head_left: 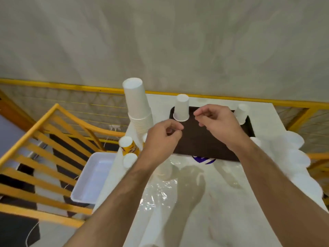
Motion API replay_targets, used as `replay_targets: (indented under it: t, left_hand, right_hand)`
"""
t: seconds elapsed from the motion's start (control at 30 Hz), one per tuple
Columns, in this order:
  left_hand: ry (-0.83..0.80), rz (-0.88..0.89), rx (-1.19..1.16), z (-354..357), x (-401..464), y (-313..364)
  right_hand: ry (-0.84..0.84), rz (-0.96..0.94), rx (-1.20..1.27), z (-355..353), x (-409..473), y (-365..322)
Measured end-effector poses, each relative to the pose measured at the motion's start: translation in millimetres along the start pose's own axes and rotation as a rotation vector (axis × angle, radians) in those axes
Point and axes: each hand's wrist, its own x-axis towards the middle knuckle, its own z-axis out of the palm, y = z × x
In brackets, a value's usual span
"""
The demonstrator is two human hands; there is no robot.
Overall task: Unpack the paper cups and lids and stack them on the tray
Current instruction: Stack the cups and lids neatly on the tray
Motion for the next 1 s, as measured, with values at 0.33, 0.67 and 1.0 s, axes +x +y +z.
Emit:
replay_targets:
  t: [0.33,0.67,1.0]
  left_hand:
    - [0.114,-0.14,-0.1,-116.5,81.4,-95.2]
    - [-0.426,-0.459,-0.254,-117.1,153.6,-169.2]
    - [-0.638,-0.466,-0.286,-104.9,182.7,-207.8]
  right_hand:
    - [-0.212,0.179,-0.052,142.1,62.5,-13.6]
    - [-0.51,0.343,-0.123,187.7,129.1,39.5]
    - [-0.751,0.357,-0.128,212.0,159.3,114.0]
